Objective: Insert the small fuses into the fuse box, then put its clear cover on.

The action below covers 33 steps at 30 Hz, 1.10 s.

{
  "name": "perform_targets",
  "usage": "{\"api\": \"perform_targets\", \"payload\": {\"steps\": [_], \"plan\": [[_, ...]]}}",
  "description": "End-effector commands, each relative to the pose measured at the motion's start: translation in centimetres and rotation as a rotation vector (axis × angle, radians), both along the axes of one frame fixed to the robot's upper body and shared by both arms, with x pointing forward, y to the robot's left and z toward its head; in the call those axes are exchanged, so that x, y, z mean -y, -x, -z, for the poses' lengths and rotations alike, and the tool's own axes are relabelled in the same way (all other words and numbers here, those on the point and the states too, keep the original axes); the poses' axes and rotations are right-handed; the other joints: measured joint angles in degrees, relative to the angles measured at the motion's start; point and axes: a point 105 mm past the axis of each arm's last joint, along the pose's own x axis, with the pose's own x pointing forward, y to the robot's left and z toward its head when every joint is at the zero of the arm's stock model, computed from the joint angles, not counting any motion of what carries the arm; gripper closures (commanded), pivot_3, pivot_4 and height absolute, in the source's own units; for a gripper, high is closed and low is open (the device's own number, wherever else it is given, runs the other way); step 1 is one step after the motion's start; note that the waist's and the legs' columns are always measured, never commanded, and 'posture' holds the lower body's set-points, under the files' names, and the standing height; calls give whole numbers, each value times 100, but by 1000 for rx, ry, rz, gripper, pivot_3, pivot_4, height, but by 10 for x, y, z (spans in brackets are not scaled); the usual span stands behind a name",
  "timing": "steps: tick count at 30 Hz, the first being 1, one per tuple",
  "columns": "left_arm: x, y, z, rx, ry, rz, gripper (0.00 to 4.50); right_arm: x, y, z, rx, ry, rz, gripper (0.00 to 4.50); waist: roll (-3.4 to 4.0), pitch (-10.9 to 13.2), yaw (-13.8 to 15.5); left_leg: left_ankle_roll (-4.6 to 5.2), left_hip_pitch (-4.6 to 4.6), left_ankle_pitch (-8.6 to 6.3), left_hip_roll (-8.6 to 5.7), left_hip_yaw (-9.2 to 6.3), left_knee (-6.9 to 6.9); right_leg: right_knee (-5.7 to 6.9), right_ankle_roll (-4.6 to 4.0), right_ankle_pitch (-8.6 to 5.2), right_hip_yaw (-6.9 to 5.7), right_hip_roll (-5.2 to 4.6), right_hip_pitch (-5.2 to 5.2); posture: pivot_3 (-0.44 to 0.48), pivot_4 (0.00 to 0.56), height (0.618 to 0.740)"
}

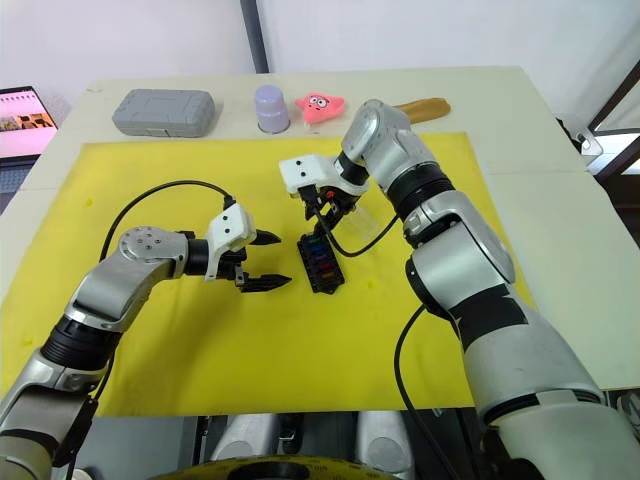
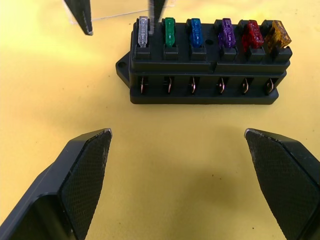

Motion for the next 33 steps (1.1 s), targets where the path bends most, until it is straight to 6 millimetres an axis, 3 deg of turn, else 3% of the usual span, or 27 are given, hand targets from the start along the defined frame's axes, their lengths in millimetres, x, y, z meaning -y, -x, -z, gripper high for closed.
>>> {"api": "perform_targets", "payload": {"steps": [1, 10, 13, 14, 16, 25, 33], "plan": [[0, -3, -11, 44, 1, 8, 0, -8, 0, -21, 53, -42, -27, 2537, 0, 0, 0, 0, 0, 0, 0, 0, 0, 0, 0, 0, 0, 0, 0, 0, 150, 731], [0, -5, -12, 50, 2, 5, 0, -8, 4, -50, 21, -214, 4, 2537, 0, 0, 5, 0, 0, 0, 0, 0, 0, 0, 0, 0, 0, -3, 0, 0, 150, 731], [-1, -6, -12, 52, 1, 1, 0, -1, 6, -46, -13, -285, 17, 3256, 0, 0, 6, 0, 0, 0, 0, 0, 0, 0, 0, 0, 0, -6, 1, 0, 150, 731], [-1, -6, -13, 53, 1, 1, 0, 2, 6, -43, -18, -302, 18, 3805, 0, 0, 11, 0, 0, 0, 0, 0, 0, 0, 0, 0, 0, -7, 1, 0, 150, 731], [-1, -6, -13, 54, 3, 0, 0, 4, 7, -39, -23, -334, 27, 4416, 0, 0, 15, 0, 0, 0, 0, -1, 0, -1, 0, 0, 0, -8, 3, 0, 150, 731], [0, -6, -14, 52, 6, 7, 0, 15, 9, -8, -82, -433, 110, 4416, 0, 0, 12, 0, 0, 0, 0, 0, 0, 0, 0, 0, 0, -8, 2, 0, 150, 731], [1, -4, -14, 49, 7, 12, 0, 22, 7, 15, -94, -391, 173, 4416, 0, 0, 19, 0, 0, 0, 0, 0, 1, -1, 0, 0, 0, -7, 3, 0, 150, 731]]}}
